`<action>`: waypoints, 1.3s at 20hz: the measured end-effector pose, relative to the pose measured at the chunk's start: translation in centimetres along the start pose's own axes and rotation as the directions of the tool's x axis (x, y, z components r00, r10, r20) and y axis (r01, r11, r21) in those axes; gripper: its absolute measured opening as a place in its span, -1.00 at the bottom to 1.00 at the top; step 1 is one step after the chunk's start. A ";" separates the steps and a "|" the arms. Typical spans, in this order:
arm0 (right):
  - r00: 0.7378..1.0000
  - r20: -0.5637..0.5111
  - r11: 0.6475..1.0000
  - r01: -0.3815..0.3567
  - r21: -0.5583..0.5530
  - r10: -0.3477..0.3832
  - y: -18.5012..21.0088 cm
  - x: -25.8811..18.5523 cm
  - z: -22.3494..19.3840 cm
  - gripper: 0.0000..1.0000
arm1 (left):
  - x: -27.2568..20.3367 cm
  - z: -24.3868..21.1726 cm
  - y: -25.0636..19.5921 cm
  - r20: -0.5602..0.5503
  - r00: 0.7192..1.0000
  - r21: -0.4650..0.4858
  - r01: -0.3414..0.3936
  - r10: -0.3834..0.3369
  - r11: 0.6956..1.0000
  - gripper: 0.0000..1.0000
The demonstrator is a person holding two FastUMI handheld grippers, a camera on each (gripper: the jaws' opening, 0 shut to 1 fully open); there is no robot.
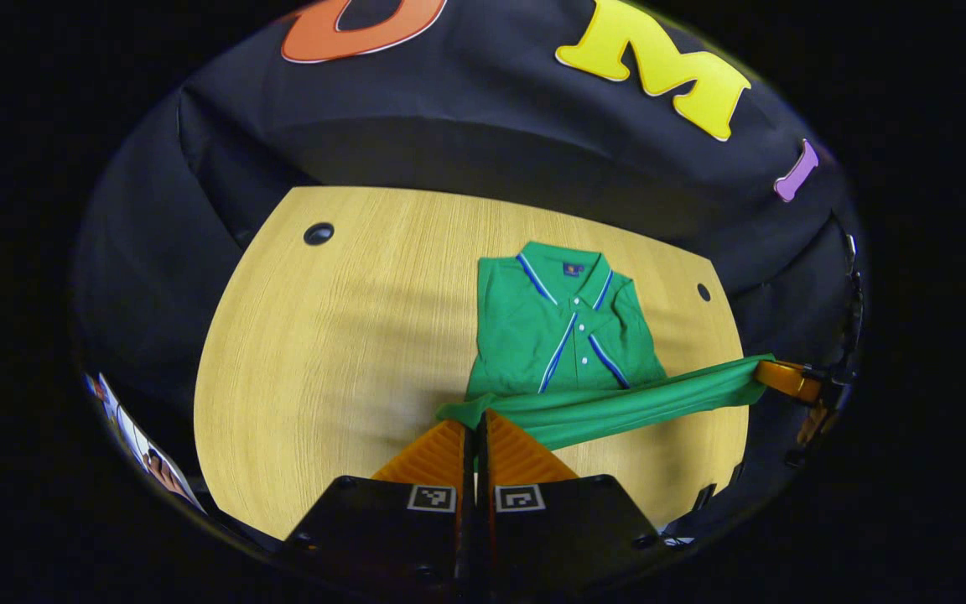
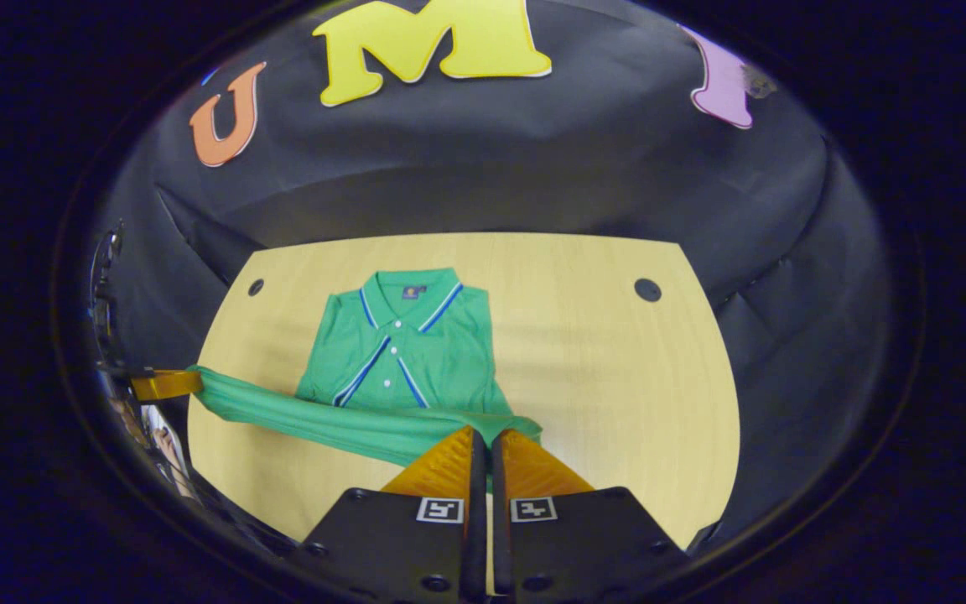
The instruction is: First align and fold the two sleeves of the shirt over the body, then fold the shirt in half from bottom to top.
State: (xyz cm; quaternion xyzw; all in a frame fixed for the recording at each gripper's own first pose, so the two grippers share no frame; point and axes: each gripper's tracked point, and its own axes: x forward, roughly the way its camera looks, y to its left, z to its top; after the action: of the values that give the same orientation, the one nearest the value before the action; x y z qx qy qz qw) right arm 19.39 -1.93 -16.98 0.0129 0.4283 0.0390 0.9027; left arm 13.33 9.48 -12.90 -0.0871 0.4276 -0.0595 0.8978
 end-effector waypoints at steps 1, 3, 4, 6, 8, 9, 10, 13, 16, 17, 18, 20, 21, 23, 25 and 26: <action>1.000 0.010 1.000 0.003 0.003 -0.003 -0.2 0.5 1.0 -0.89 | 0.3 1.4 -0.1 0.017 1.000 0.009 -0.004 0.004 1.000 -0.94; 1.000 0.030 1.000 0.006 0.017 -0.006 -0.3 1.7 3.1 -0.95 | 1.5 4.1 -0.4 0.049 0.999 0.030 -0.018 0.016 0.999 -0.94; 0.999 0.040 1.000 0.005 0.022 -0.006 -0.3 2.2 4.0 -0.89 | 2.4 5.2 -0.6 0.057 0.998 0.038 -0.022 0.020 0.999 -0.94; 0.998 0.063 1.000 0.008 0.025 -0.010 -0.5 4.1 5.9 -0.89 | 4.3 6.8 -0.7 0.065 0.997 0.060 -0.037 0.033 0.997 -1.00; 0.997 0.074 1.000 0.013 0.025 -0.015 -0.7 6.2 7.2 -0.89 | 6.6 8.3 -0.4 0.079 0.996 0.085 -0.057 0.050 0.995 -0.94; 0.997 0.080 0.999 0.011 0.032 -0.014 -0.8 7.6 7.8 -0.89 | 7.8 8.8 -0.4 0.078 0.996 0.084 -0.060 0.053 0.995 -0.94; 0.997 0.075 0.999 0.017 0.040 -0.020 -1.0 9.1 8.2 -0.89 | 9.3 9.4 -0.7 0.080 0.996 0.083 -0.056 0.050 0.995 -0.94; 0.998 0.054 0.997 0.018 0.071 -0.022 -1.2 14.1 8.9 -0.89 | 13.2 10.7 -0.1 0.086 0.993 0.113 -0.085 0.076 0.990 -0.94; 0.998 0.054 0.997 0.027 0.071 -0.031 -1.6 19.1 9.7 -0.89 | 17.3 11.9 0.6 0.088 0.992 0.074 -0.096 0.090 0.993 -0.94; 0.998 0.058 0.998 0.028 0.060 -0.032 -1.6 20.5 10.0 -0.89 | 18.6 12.1 1.1 0.079 0.992 0.070 -0.104 0.098 0.992 -0.94; 0.998 0.059 0.998 0.030 0.058 -0.033 -1.6 21.3 10.0 -0.89 | 19.4 11.8 1.8 0.055 0.993 0.058 -0.111 0.107 0.992 -0.94; 0.997 0.059 0.997 0.043 0.061 -0.047 -1.6 23.5 10.2 -0.89 | 21.4 11.4 2.7 0.032 0.992 0.082 -0.122 0.119 0.989 -0.94; 0.997 0.052 0.997 0.052 0.053 -0.055 -1.8 24.3 9.9 -0.89 | 22.3 11.3 3.0 0.027 0.992 0.096 -0.127 0.125 0.987 -1.00; 0.996 0.028 0.996 0.080 0.040 -0.081 -2.2 25.9 9.2 -0.89 | 23.4 11.6 3.3 0.037 0.992 0.098 -0.124 0.121 0.987 -0.94; 0.996 -0.004 0.995 0.088 0.052 -0.088 -2.4 27.0 8.3 -0.95 | 24.5 11.2 3.2 0.028 0.992 0.086 -0.127 0.125 0.988 -0.94; 0.996 -0.010 0.993 0.090 0.074 -0.090 -2.4 27.4 8.2 -0.89 | 24.9 10.9 3.0 0.029 0.992 0.075 -0.121 0.119 0.990 -0.93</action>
State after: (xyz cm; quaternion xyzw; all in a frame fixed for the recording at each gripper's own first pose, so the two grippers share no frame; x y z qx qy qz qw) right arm 43.15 -2.05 -33.13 0.0270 0.4326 -0.0175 0.9010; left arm 37.53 9.00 -25.65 -0.0272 0.4186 -0.0207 0.9075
